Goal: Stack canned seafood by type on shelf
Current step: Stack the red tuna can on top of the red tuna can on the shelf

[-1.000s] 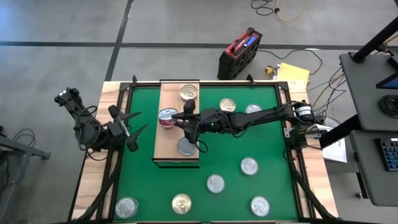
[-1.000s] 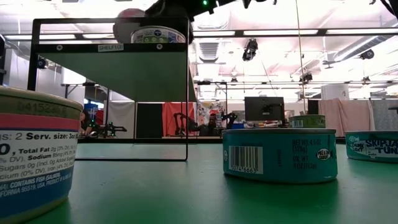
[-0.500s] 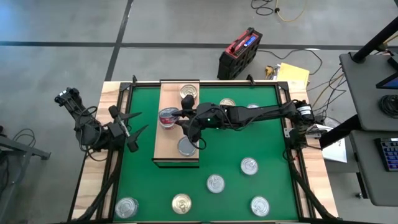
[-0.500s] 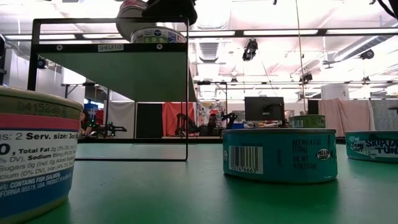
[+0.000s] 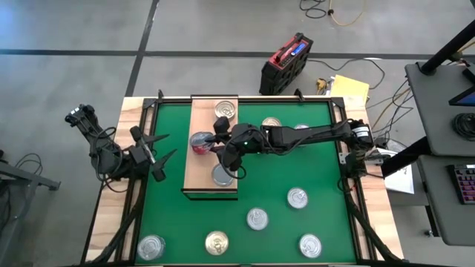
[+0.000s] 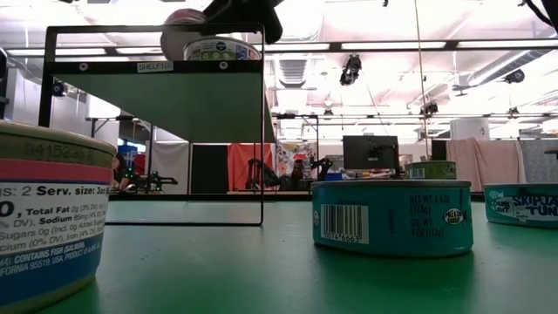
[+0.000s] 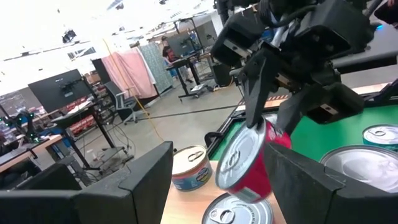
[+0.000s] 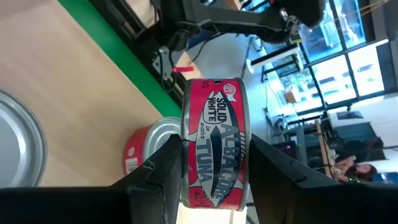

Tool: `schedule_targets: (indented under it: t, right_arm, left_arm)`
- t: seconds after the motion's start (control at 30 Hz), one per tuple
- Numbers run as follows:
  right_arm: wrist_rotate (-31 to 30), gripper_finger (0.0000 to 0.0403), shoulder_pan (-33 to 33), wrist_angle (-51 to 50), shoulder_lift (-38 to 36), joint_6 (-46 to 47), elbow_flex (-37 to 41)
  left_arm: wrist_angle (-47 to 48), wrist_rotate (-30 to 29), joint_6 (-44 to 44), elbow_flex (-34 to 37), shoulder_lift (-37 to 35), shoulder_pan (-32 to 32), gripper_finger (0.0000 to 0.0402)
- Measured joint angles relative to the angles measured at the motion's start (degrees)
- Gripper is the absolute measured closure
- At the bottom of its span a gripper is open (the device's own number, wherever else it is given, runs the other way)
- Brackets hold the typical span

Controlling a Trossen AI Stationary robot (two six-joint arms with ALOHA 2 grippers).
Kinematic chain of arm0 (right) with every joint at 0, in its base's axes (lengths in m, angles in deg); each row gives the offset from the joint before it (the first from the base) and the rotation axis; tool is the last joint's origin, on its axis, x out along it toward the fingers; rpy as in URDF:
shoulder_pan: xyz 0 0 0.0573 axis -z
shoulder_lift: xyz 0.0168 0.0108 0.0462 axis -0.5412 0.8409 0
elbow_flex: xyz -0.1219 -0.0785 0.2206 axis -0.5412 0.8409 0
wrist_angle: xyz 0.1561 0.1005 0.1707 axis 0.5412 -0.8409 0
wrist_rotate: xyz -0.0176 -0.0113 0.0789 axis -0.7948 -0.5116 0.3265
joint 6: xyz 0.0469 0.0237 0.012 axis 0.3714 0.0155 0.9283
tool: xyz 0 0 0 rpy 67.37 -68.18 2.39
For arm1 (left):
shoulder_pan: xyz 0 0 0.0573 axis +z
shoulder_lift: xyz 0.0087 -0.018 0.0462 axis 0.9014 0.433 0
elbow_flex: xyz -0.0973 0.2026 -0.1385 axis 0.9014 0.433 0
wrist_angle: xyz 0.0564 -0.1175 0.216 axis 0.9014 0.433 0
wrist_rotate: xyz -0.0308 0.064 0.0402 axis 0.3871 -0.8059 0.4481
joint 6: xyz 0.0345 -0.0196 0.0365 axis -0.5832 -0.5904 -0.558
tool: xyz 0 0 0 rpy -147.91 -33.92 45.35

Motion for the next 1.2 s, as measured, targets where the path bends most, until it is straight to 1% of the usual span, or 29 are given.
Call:
schedule_targets:
  t: [0.2, 0.37, 0.63, 0.8, 0.97, 1.03, 1.2]
  right_arm:
    - [0.8, 0.0268, 0.1, 0.2, 0.0, 0.2, 0.3]
    - [3.3, 0.0268, 1.1, 0.3, 0.0, 1.3, 0.8]
    - [4.2, 0.0268, 3.0, 0.3, 0.0, 2.5, 1.0]
    - [7.0, 0.0268, 3.5, 0.6, 0.0, 3.5, 1.1]
    - [7.9, 0.0268, 3.9, 0.8, 0.0, 3.8, 1.1]
    - [9.1, 0.0268, 4.0, 1.4, 0.5, 4.6, 1.1]
    - [8.7, 0.0268, 4.1, 4.2, 2.7, 3.3, 1.2]
  left_arm:
    - [0.1, 0.0, 0.3, 0.0, 0.3, 0.0, 0.0169]
    - [0.1, 0.0, 0.3, 0.0, 0.9, 0.0, 0.0169]
    - [0.1, 0.0, 0.3, 0.0, 1.1, 0.0, 0.0169]
    - [0.2, 0.0, 0.3, 0.0, 1.1, 0.0, 0.0169]
    - [0.1, 0.0, 0.3, 0.0, 1.1, 0.0, 0.0169]
    - [0.1, 0.0, 0.3, 0.0, 1.1, 0.0, 0.0169]
    - [0.2, 0.0, 0.5, 0.0, 1.1, 0.0, 0.0169]
